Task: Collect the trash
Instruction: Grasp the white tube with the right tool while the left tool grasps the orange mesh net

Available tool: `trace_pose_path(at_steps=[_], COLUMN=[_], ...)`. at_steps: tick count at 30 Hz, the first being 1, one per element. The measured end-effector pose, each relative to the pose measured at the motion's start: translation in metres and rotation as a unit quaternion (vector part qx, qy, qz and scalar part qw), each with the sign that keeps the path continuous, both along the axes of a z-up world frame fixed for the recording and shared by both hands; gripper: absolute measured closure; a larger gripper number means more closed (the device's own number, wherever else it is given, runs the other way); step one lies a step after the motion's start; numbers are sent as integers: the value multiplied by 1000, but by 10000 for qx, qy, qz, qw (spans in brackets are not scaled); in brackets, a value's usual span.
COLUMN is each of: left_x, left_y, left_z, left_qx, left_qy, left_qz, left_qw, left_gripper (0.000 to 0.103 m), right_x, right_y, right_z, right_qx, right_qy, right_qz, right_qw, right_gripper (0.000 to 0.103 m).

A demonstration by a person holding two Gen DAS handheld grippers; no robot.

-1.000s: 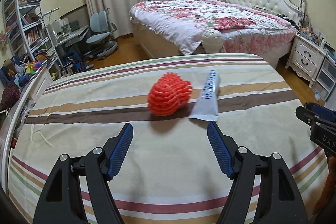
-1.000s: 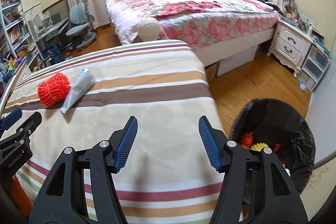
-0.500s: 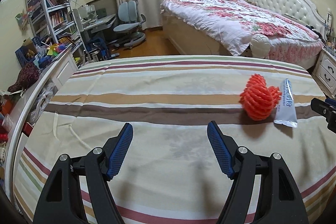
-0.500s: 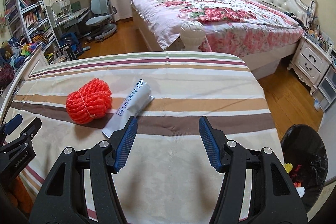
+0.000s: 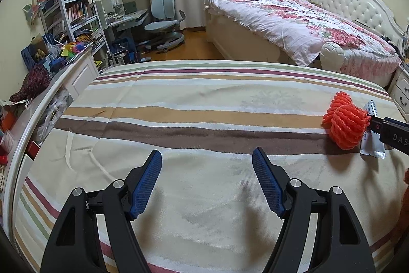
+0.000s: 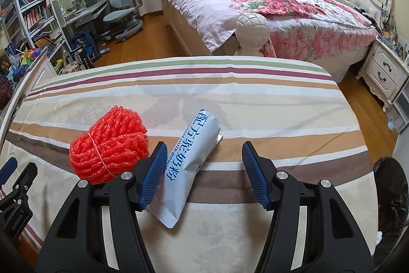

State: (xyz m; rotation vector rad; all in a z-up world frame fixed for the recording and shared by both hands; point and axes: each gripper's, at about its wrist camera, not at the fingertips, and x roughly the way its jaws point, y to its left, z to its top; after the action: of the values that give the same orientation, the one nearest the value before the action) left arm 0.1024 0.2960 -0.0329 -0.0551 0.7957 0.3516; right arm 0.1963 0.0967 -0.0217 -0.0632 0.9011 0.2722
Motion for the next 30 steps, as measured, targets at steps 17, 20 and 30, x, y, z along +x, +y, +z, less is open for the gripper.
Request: trace_pose_path(at_steps=[17, 20, 30], left_x=[11, 13, 19], left_y=[-36, -46, -80], left_z=[6, 7, 13], left_qx=[-187, -203, -174], left_qy=[-110, -116, -173], left_qz=[-436, -542, -860], left_qw=[9988, 9983, 9960], left_gripper=[30, 30, 30], right_x=[-8, -11, -12], right_y=[-16, -28, -73], right_z=[-1, -1, -1], right_qx=[-89, -123, -215], right_qy=[2, -18, -52], right_qz=[94, 29, -270], right_qw=[9999, 9999, 9994], right_gripper=[74, 74, 75])
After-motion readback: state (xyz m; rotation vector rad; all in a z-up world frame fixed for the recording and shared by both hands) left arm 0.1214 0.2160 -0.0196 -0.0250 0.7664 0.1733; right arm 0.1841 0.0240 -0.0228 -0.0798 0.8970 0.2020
